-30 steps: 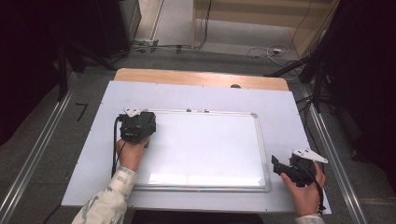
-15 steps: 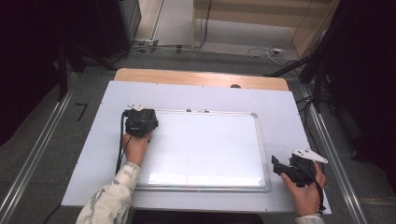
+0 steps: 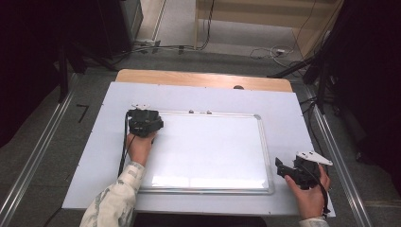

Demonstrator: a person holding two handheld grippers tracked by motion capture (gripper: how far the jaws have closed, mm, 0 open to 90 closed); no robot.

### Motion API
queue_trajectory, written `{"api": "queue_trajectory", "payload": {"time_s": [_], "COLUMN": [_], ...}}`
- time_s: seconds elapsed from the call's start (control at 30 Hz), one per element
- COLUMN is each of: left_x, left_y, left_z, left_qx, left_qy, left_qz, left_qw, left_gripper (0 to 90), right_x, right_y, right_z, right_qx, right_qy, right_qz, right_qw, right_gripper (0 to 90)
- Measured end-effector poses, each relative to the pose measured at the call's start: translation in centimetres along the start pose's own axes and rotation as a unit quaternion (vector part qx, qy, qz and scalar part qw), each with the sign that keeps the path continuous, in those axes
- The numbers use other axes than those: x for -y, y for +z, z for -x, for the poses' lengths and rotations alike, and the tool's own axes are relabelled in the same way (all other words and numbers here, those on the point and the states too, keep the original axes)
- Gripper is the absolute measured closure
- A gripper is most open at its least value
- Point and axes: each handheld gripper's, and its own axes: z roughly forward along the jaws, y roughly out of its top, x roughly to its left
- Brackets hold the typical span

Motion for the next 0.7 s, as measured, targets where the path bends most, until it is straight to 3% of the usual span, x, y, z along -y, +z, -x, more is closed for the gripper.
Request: {"api": "queue_trajectory", "payload": {"time_s": [0.43, 0.7], "left_x": [-0.5, -0.1], "left_y": [-3.4, -4.7], "left_z": [-0.7, -1.0], "left_qx": [0.027, 0.048], "left_qy": [-0.005, -0.003], "left_qz": [0.037, 0.046], "left_qw": [0.9989, 0.9978], "left_gripper": [23.8, 22.7], "right_x": [0.0, 0.0], "right_y": [-0.2, -0.2], "right_z": [0.2, 0.1], "right_qx": [0.0, 0.0], "right_qy": [0.003, 0.001], "right_qz": [0.004, 0.004], "right_qw": [1.0, 1.0], "right_gripper": [21.7, 21.7]}}
